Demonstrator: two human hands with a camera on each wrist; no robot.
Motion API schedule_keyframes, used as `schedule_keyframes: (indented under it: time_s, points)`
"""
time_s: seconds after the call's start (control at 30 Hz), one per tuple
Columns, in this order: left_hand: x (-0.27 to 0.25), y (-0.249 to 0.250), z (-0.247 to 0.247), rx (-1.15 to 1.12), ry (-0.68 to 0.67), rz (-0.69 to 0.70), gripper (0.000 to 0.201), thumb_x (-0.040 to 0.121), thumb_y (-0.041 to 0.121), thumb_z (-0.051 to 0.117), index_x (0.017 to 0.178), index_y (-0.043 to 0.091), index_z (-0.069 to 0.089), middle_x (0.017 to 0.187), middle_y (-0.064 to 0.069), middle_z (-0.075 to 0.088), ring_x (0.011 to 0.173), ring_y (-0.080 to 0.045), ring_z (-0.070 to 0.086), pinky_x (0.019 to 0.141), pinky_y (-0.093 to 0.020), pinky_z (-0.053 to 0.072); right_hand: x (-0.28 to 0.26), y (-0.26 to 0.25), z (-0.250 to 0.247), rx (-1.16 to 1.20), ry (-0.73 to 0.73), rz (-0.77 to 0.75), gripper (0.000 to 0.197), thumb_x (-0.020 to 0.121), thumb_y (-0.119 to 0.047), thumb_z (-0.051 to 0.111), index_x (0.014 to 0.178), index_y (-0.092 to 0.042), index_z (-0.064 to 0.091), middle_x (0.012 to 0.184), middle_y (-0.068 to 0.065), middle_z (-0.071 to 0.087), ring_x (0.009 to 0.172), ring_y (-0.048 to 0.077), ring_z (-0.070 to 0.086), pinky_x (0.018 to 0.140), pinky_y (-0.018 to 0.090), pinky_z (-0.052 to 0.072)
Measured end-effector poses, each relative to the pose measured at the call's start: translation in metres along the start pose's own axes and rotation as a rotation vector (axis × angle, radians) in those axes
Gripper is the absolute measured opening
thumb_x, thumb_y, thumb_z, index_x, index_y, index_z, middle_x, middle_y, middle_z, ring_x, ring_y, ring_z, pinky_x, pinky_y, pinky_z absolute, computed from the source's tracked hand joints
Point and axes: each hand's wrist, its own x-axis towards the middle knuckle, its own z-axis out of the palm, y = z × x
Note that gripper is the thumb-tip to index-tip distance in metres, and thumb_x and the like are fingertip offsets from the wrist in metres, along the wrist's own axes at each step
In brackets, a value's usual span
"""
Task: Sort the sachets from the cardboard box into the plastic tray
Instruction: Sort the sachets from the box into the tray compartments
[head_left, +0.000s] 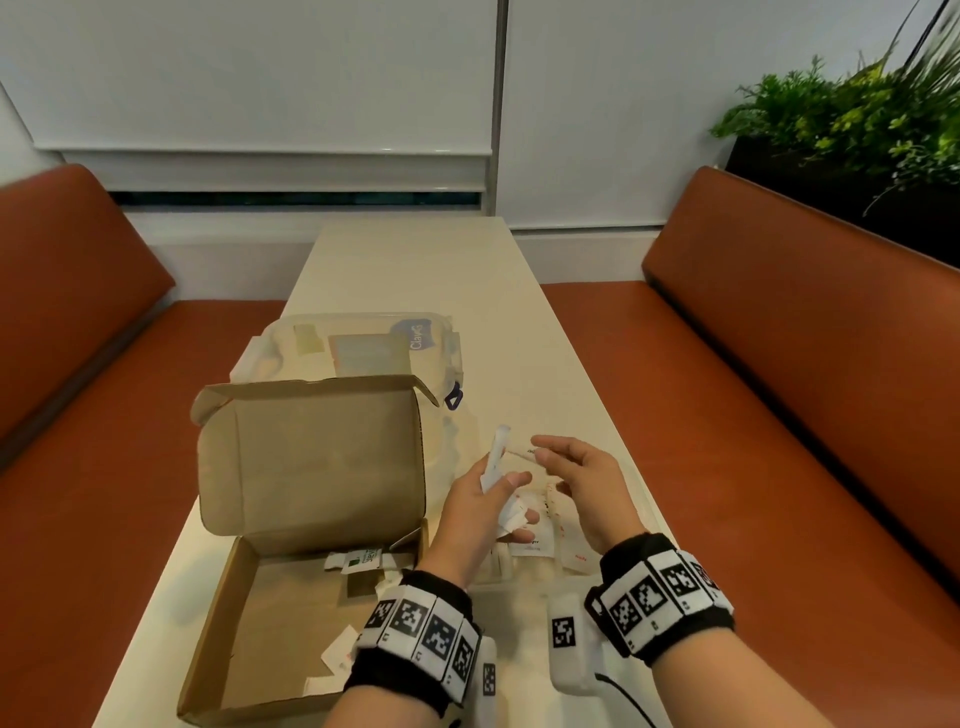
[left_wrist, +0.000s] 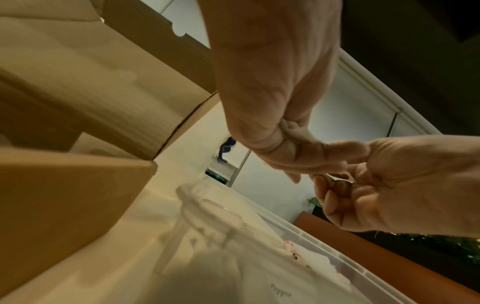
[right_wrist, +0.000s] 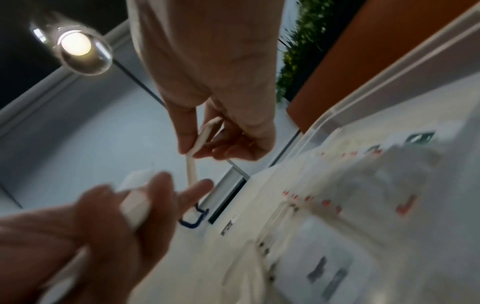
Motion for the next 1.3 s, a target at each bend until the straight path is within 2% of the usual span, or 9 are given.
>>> schedule_keyframes:
  time_s: [0.17, 0.3, 0.4, 0.57, 0.7, 0.83, 0.97, 1.2, 1.3]
  points:
    - [0.001, 0.0, 0.001, -0.015, -0.008, -0.003, 0.02, 0.092, 0.013, 0.059, 0.109, 0.022, 0.057, 0.11, -0.018, 0.065, 0.059, -0.019, 0.065, 0.049, -0.027, 0.053, 0.0, 0.003, 0.009, 0.236, 0.114, 0.135, 0.006, 0.079, -0.008, 0.071, 0.083, -0.012, 0.068, 0.075, -0.002, 0.067, 0.063, 0.008, 0.061, 0.055, 0.021, 0.046]
    - [0.003, -0.002, -0.001, 0.058, -0.012, 0.015, 0.019, 0.095, 0.014, 0.055, 0.112, 0.009, 0.06, 0.085, -0.008, 0.067, 0.057, -0.018, 0.063, 0.046, -0.026, 0.05, -0.005, 0.012, 0.018, 0.168, 0.094, 0.136, 0.013, 0.075, -0.005, 0.074, 0.07, -0.006, 0.062, 0.069, 0.005, 0.065, 0.064, 0.016, 0.06, 0.056, 0.025, 0.048]
    - [0.005, -0.003, -0.006, 0.168, 0.013, 0.013, 0.019, 0.095, 0.014, 0.054, 0.112, 0.01, 0.06, 0.079, -0.004, 0.062, 0.056, -0.017, 0.062, 0.044, -0.025, 0.047, -0.004, 0.013, 0.018, 0.08, 0.053, 0.139, 0.011, 0.077, -0.014, 0.074, 0.075, -0.011, 0.063, 0.074, 0.001, 0.063, 0.069, 0.015, 0.055, 0.061, 0.025, 0.042]
    - [0.009, 0.001, -0.018, 0.305, -0.041, -0.069, 0.014, 0.097, 0.013, 0.051, 0.107, 0.017, 0.06, 0.081, -0.006, 0.054, 0.054, -0.018, 0.059, 0.041, -0.023, 0.043, 0.004, -0.008, 0.013, -0.076, -0.125, 0.083, 0.03, 0.084, -0.02, 0.07, 0.112, -0.022, 0.059, 0.079, -0.005, 0.066, 0.068, 0.008, 0.056, 0.062, 0.024, 0.043]
    - [0.007, 0.002, -0.022, 0.243, -0.037, -0.075, 0.022, 0.096, 0.016, 0.053, 0.118, 0.018, 0.059, 0.086, -0.007, 0.061, 0.053, -0.015, 0.06, 0.041, -0.023, 0.044, 0.008, -0.017, 0.013, -0.063, -0.204, 0.061, 0.017, 0.084, -0.003, 0.066, 0.101, -0.008, 0.066, 0.069, 0.002, 0.063, 0.055, 0.008, 0.057, 0.055, 0.017, 0.049]
    - [0.007, 0.003, -0.027, 0.114, 0.041, -0.043, 0.026, 0.096, 0.018, 0.055, 0.122, 0.02, 0.055, 0.106, -0.011, 0.065, 0.055, -0.016, 0.062, 0.042, -0.023, 0.046, 0.01, -0.013, 0.013, 0.126, -0.086, 0.084, 0.012, 0.087, 0.003, 0.059, 0.098, 0.0, 0.064, 0.073, 0.01, 0.064, 0.063, 0.016, 0.063, 0.062, 0.021, 0.056]
    - [0.01, 0.007, -0.032, 0.165, 0.089, 0.019, 0.021, 0.097, 0.013, 0.052, 0.115, 0.014, 0.061, 0.101, -0.009, 0.065, 0.053, -0.013, 0.062, 0.04, -0.022, 0.046, 0.009, -0.008, 0.012, 0.227, -0.126, 0.186, 0.008, 0.086, 0.007, 0.055, 0.087, 0.0, 0.059, 0.072, 0.017, 0.066, 0.065, 0.022, 0.068, 0.063, 0.026, 0.058]
    - [0.013, 0.006, -0.035, 0.26, 0.074, 0.002, 0.019, 0.096, 0.01, 0.049, 0.107, 0.014, 0.064, 0.095, -0.008, 0.06, 0.051, -0.014, 0.057, 0.039, -0.021, 0.043, 0.011, -0.018, 0.001, -0.455, -0.376, 0.129, 0.016, 0.072, -0.016, 0.08, 0.072, -0.012, 0.064, 0.063, 0.0, 0.065, 0.054, 0.005, 0.056, 0.052, 0.014, 0.044]
    - [0.013, 0.009, -0.034, 0.162, 0.118, 0.025, 0.025, 0.095, 0.013, 0.052, 0.12, 0.015, 0.058, 0.102, -0.01, 0.063, 0.053, -0.012, 0.059, 0.043, -0.024, 0.05, 0.011, -0.019, 0.001, -0.561, -0.365, 0.167, 0.023, 0.069, -0.018, 0.083, 0.07, -0.012, 0.06, 0.069, 0.011, 0.067, 0.062, 0.014, 0.058, 0.059, 0.026, 0.043]
